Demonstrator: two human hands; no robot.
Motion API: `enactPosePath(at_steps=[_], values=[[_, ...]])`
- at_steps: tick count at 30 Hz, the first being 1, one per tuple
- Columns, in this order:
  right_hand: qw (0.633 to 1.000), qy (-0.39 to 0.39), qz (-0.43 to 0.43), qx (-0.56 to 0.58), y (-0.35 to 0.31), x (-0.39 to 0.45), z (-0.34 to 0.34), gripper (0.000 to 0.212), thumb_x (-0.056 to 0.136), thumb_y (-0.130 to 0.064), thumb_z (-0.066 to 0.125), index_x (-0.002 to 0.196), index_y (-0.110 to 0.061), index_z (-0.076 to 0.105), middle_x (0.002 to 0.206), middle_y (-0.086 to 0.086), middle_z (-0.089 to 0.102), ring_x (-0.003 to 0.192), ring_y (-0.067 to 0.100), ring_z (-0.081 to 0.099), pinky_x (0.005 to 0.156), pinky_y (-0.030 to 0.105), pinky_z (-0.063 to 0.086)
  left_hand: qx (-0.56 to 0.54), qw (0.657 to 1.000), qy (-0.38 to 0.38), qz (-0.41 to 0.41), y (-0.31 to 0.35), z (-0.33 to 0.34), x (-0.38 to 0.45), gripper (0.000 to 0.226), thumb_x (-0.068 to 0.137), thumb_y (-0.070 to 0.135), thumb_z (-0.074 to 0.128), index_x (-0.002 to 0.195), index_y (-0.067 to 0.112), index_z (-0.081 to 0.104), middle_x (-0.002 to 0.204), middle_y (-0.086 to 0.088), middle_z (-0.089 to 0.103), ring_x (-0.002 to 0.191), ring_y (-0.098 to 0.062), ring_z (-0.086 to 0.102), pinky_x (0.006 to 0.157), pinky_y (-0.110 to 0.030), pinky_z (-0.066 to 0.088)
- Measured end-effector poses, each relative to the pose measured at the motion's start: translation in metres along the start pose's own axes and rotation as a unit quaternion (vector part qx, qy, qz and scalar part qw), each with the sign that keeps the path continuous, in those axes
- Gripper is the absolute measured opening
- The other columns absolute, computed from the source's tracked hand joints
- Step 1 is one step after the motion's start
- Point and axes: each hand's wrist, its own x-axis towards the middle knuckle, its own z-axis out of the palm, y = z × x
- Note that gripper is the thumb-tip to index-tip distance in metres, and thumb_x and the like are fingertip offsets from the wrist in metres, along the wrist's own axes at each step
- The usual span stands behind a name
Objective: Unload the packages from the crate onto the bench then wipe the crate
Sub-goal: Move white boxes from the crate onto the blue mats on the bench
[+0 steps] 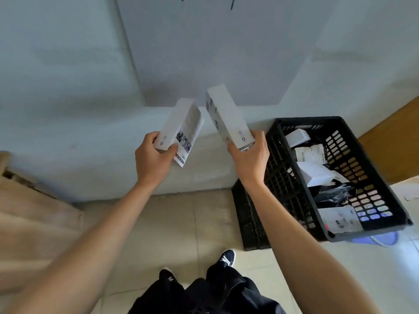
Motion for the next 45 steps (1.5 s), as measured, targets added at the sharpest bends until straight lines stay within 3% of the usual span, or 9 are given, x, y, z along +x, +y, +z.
enactPosePath(at_steps=[3,7,13,16,24,28,37,42,45], values=[[0.999,-0.037,0.008,0.014,-0.012,-0.016,0.023,0.049,0.075,-0.041,0.083,0.109,-0.026,0.051,0.102,-0.011,0.057,0.092,0.009,0.056,0.073,0.044,0.058,-0.015,0.999,0.037,-0.034,-0.011,-0.028,-0.008,0.043,0.077,0.031,0.076,0.116,0.019,0.064,0.096,0.016,0.064,0.083,0.012,0.060,0.066,-0.003,0.041],[0.995,-0.091,0.013,0.050,-0.029,-0.027,0.047,0.045,0.074,-0.044,0.082,0.105,-0.032,0.051,0.097,-0.014,0.060,0.083,0.005,0.060,0.070,0.043,0.058,-0.023,0.991,0.105,-0.081,-0.023,-0.059,-0.018,0.037,0.081,0.024,0.079,0.114,0.016,0.065,0.093,0.019,0.065,0.081,0.016,0.059,0.067,-0.003,0.042],[0.976,-0.197,-0.010,0.091,-0.049,-0.037,0.072,0.040,0.072,-0.045,0.081,0.094,-0.040,0.048,0.095,-0.013,0.061,0.081,0.005,0.060,0.060,0.023,0.051,-0.038,0.969,0.203,-0.136,-0.031,-0.092,-0.050,0.040,0.080,0.029,0.080,0.115,0.016,0.064,0.100,0.011,0.068,0.091,-0.008,0.067,0.084,-0.026,0.052],[0.963,-0.243,-0.023,0.113,-0.058,-0.050,0.084,0.040,0.072,-0.043,0.081,0.093,-0.039,0.048,0.090,-0.014,0.060,0.079,-0.002,0.058,0.053,0.012,0.044,-0.029,0.953,0.253,-0.161,-0.036,-0.108,-0.070,0.039,0.081,0.031,0.080,0.114,0.018,0.065,0.097,0.017,0.066,0.086,0.001,0.065,0.081,-0.022,0.053],[0.912,-0.377,-0.049,0.155,-0.106,-0.119,0.132,0.039,0.071,-0.043,0.080,0.094,-0.037,0.049,0.089,-0.011,0.062,0.074,-0.005,0.058,0.054,0.010,0.043,-0.060,0.895,0.385,-0.217,-0.060,-0.178,-0.139,0.038,0.079,0.035,0.081,0.111,0.026,0.062,0.105,0.010,0.070,0.091,-0.002,0.069,0.077,-0.024,0.060],[0.880,-0.439,-0.059,0.174,-0.142,-0.176,0.162,0.038,0.070,-0.044,0.080,0.094,-0.037,0.051,0.083,-0.012,0.064,0.071,-0.002,0.060,0.054,0.009,0.043,-0.102,0.856,0.452,-0.229,-0.081,-0.231,-0.179,0.035,0.080,0.030,0.082,0.109,0.030,0.063,0.109,0.008,0.071,0.097,-0.011,0.071,0.085,-0.045,0.061],[0.813,-0.541,-0.083,0.199,-0.230,-0.341,0.217,0.041,0.073,-0.039,0.082,0.103,-0.030,0.056,0.084,-0.015,0.065,0.071,-0.004,0.060,0.058,0.013,0.047,-0.081,0.790,0.553,-0.254,-0.131,-0.376,-0.279,0.040,0.076,0.034,0.081,0.112,0.028,0.064,0.108,0.007,0.071,0.098,-0.018,0.071,0.085,-0.050,0.060],[0.786,-0.568,-0.117,0.215,-0.277,-0.425,0.241,0.039,0.074,-0.040,0.080,0.105,-0.035,0.056,0.107,-0.006,0.067,0.092,0.019,0.067,0.077,0.042,0.060,-0.074,0.756,0.595,-0.262,-0.156,-0.451,-0.324,0.041,0.079,0.033,0.081,0.116,0.025,0.064,0.108,0.011,0.070,0.096,-0.013,0.071,0.083,-0.047,0.061],[0.771,-0.583,-0.126,0.222,-0.295,-0.462,0.253,0.042,0.079,-0.035,0.079,0.114,-0.031,0.058,0.095,-0.020,0.068,0.086,0.011,0.068,0.074,0.033,0.060,-0.081,0.742,0.609,-0.270,-0.169,-0.481,-0.341,0.043,0.078,0.032,0.081,0.117,0.025,0.063,0.109,0.011,0.070,0.098,-0.013,0.071,0.084,-0.047,0.061]])
